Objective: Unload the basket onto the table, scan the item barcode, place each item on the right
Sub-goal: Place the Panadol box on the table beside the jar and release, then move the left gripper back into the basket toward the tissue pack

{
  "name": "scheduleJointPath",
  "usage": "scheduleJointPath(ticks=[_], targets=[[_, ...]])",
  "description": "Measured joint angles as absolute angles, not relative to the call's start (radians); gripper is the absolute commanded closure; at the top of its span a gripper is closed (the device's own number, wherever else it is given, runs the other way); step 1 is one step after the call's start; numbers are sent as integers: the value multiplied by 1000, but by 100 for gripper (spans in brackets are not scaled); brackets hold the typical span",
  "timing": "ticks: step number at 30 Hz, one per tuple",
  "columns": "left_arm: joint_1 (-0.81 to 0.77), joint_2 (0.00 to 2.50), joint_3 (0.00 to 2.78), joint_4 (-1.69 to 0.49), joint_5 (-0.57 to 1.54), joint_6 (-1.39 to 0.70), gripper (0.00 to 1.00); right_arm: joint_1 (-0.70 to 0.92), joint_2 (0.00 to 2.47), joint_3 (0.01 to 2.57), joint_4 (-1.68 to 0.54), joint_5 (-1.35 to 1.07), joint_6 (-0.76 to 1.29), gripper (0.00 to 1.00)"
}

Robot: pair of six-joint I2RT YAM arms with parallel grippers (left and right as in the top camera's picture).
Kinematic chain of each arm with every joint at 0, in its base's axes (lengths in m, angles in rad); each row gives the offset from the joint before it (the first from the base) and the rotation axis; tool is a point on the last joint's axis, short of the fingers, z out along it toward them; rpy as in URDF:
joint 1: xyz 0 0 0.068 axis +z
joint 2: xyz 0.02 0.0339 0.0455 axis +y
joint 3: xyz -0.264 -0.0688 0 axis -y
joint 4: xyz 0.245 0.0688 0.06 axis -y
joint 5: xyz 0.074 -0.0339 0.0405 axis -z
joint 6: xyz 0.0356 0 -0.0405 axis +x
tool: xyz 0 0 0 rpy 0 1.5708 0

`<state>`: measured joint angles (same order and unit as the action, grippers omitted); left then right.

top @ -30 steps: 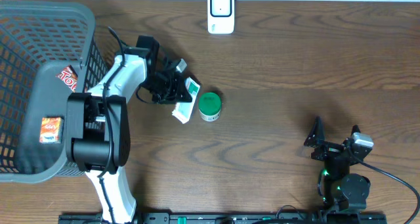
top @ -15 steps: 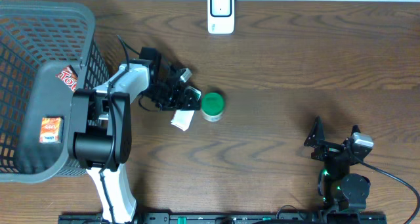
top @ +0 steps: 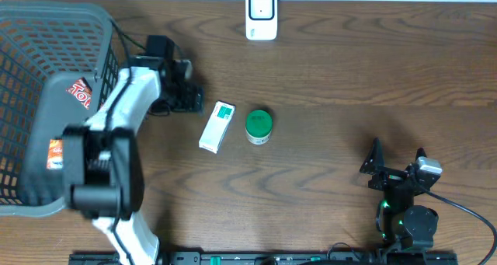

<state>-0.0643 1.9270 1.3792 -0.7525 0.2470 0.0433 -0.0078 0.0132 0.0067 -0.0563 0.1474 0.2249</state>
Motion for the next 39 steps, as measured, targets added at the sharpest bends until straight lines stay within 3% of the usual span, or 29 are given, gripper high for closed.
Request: scheduleJointPath(ticks=[2,3,4,5,7,9,11,15,17,19,20,25,30,39], targets=[[-62,1835,1380,-758,245,19,6,-8,13,7,-56,147,225,1],[-62,1794,1381,-767,259,20,16,-8,13,7,-56,147,225,1],[-62,1743,1388,-785,284,19,44,-8,13,7,-56,147,225,1],[-62,1707,1393,-806,308,17,63,-8,13,7,-56,147,225,1],[-64,1654,1402,-866,343,15,87,-8,13,7,-56,147,225,1],[-68,1628,1405,-952,369,15,93,-8,13,7,-56,147,225,1],[-73,1631,1405,-999,383,17,92,-8,13,7,-57,147,225,1],[-76,1621,1401,-999,405,14,36,-8,13,7,-56,147,225,1],[-76,1579,1402,-975,414,7,20,-8,13,7,-56,147,225,1],[-76,1517,1409,-953,413,-6,12,-8,13,7,-56,147,225,1],[-73,1464,1428,-934,403,-5,3,-8,13,7,-56,147,225,1],[-30,1269,1593,-886,246,-74,2,-8,13,7,-56,147,225,1],[167,1133,1699,-969,8,-244,2,-8,13,7,-56,147,225,1],[557,1354,1514,-1149,-142,-723,1,-8,13,7,-56,147,225,1]])
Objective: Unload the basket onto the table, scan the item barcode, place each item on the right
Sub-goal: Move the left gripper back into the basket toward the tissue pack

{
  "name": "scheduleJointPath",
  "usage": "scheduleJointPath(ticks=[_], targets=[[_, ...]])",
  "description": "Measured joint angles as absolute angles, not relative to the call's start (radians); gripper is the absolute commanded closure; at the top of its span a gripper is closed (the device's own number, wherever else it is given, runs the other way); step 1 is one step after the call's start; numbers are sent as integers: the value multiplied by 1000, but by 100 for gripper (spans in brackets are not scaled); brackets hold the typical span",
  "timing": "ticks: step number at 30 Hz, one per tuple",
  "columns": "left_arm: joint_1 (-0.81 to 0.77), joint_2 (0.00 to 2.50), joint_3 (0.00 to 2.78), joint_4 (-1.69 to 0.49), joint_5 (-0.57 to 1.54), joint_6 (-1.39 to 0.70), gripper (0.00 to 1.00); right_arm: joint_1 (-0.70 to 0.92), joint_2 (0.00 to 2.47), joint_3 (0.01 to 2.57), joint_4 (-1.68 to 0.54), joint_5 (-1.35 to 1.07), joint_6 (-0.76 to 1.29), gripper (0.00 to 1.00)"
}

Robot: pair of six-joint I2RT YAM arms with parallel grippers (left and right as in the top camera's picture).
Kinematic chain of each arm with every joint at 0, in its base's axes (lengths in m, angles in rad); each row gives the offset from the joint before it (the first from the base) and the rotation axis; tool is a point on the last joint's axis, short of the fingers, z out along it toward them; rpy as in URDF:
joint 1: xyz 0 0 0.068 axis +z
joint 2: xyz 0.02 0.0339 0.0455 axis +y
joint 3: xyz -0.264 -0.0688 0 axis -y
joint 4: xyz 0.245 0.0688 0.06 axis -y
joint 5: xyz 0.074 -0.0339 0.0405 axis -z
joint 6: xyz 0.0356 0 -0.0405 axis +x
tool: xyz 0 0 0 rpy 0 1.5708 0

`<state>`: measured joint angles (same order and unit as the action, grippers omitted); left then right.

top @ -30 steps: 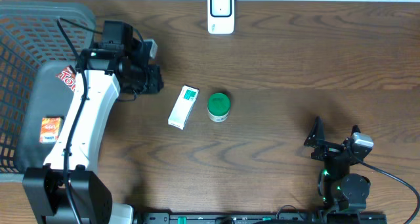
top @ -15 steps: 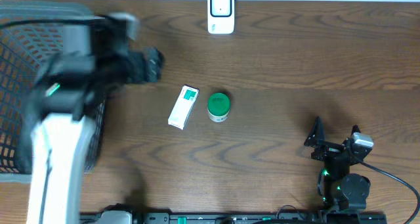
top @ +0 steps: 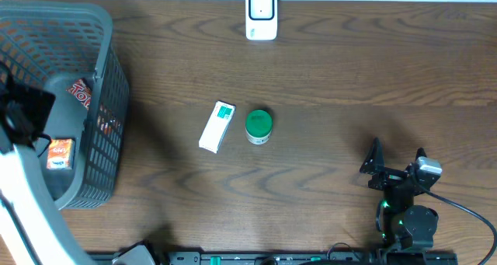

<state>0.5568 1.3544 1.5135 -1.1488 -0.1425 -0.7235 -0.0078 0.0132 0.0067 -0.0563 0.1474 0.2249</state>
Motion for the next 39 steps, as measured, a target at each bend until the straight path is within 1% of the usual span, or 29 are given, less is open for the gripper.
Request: scheduleJointPath(ticks=[5,15,25,33,39], targets=[[610,1485,1413,-1128,-157,-929,1,-8,13,7,-56,147,225,1],[611,1718,1412,-1063,-187,-1053,2,-8,13,7,-56,148,225,1],[611,1855,1412,-982,-206,-1061,2,-8,13,7,-56,147,225,1],[611,1877,1412,-911,-209,-1010,2,-8,13,7,-56,147,225,1],[611,1879,1412,-899,-208,-978,2,-8,13,7,-56,147,225,1]])
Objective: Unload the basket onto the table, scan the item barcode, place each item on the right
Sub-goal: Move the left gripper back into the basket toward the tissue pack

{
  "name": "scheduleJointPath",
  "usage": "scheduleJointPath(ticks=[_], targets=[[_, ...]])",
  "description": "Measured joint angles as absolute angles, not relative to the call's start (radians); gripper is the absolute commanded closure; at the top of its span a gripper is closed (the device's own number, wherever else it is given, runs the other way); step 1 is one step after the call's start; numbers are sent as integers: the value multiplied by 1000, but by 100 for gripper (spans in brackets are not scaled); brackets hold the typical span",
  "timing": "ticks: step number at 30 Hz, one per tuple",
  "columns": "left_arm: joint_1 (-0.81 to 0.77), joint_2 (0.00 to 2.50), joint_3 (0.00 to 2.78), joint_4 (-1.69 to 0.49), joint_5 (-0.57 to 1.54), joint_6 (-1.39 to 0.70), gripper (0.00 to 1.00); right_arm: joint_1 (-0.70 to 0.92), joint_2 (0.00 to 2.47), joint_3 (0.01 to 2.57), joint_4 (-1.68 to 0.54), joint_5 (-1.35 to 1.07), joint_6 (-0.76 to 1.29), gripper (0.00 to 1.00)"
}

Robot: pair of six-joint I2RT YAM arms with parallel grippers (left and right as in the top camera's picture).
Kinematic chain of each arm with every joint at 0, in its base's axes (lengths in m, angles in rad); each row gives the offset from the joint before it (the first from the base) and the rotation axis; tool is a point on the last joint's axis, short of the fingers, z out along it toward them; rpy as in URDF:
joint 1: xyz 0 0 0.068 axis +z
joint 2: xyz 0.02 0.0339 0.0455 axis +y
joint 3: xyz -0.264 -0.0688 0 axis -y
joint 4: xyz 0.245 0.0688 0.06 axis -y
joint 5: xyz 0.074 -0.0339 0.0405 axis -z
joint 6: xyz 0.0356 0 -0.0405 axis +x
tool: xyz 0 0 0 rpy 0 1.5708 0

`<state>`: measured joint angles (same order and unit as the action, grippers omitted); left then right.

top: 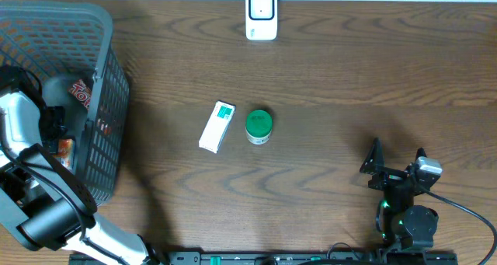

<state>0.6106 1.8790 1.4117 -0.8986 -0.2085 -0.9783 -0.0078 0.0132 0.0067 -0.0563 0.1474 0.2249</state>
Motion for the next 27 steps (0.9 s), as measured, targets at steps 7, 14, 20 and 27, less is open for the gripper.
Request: scheduleJointPath(ticks=[7,14,20,27], targets=[[611,1920,1412,-895,-201,-959,2,-8,13,7,-56,147,225,1],[609,1992,1414,-887,-200,-946,2,-8,13,7,-56,147,225,1],[609,2004,1426,-888,-202,-940,19,-8,13,7,-56,147,225,1],[606,2016,1435,-882,-202,-921,45,-8,13,7,-56,147,225,1]])
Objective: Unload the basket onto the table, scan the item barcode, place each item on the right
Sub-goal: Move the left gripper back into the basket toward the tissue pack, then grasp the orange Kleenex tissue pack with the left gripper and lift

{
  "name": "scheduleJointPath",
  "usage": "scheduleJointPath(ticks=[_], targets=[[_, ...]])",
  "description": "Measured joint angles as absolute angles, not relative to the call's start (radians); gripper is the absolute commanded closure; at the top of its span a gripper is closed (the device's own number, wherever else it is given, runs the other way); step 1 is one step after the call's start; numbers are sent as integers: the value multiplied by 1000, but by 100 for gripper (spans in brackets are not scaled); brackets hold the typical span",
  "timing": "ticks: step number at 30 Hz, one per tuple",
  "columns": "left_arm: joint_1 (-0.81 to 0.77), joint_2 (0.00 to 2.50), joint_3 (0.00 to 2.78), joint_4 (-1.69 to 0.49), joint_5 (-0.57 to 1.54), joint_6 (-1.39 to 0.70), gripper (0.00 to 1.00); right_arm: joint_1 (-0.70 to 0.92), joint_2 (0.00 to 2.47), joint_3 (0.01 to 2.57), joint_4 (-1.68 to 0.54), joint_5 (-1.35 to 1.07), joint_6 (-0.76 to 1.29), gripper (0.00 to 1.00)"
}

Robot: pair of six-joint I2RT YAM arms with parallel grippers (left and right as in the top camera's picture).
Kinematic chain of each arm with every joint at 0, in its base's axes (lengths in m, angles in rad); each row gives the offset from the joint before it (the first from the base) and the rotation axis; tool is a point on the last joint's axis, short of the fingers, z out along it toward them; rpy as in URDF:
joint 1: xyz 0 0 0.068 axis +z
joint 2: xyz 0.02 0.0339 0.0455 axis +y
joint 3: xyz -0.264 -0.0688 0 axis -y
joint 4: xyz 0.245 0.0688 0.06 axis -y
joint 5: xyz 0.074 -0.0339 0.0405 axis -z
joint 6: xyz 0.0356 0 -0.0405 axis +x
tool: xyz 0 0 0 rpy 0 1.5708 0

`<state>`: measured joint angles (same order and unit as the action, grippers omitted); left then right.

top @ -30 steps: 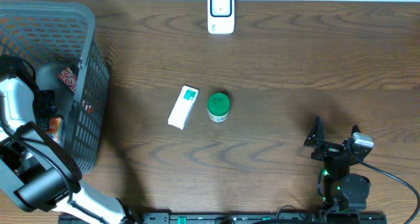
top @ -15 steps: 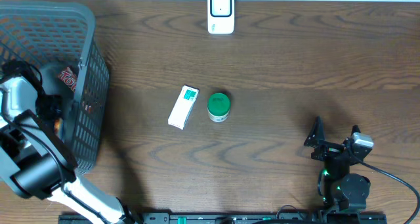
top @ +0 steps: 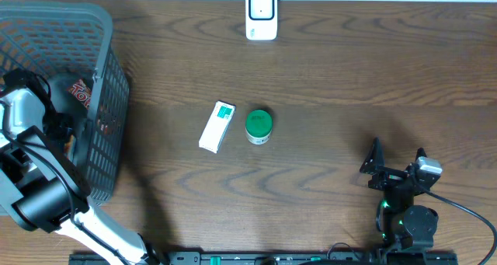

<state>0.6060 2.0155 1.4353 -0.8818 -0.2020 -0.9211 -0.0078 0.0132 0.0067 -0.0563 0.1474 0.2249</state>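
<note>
A white barcode scanner [top: 262, 14] stands at the far edge of the table. A white and green box [top: 217, 126] and a round green tin [top: 258, 126] lie side by side mid-table. My left arm [top: 22, 117] reaches down into the grey basket [top: 85, 24]. Its gripper [top: 62, 131] is a dark shape low inside, over the basket's contents, and its jaws are hidden. A red-lettered packet [top: 80, 88] shows in the basket. My right gripper [top: 397, 160] rests open at the front right, holding nothing.
The basket's mesh wall [top: 109, 117] stands between my left gripper and the items mid-table. A black rail [top: 256, 257] runs along the front edge, and a cable [top: 466, 210] trails from the right arm's base.
My left arm has shifted a little farther into the basket, and its gripper now covers most of the orange packet seen below it. The box, the tin and the right arm have not moved.
My left gripper was first out on the table beside the white and green box. Then the arm was back at the left, over the basket with an orange packet below. After that it was down inside the basket, and now sits slightly deeper.
</note>
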Motion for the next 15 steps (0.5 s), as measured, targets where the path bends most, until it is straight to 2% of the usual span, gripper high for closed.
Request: scheduleJointPath(ticks=[11,15], targets=[[607,1998,1435,-908,-190,-866,46,-8,13,7,-56,147,225,1],[608,1876,1434,-912,-137,-833,45,-8,13,7,-56,147,225,1]])
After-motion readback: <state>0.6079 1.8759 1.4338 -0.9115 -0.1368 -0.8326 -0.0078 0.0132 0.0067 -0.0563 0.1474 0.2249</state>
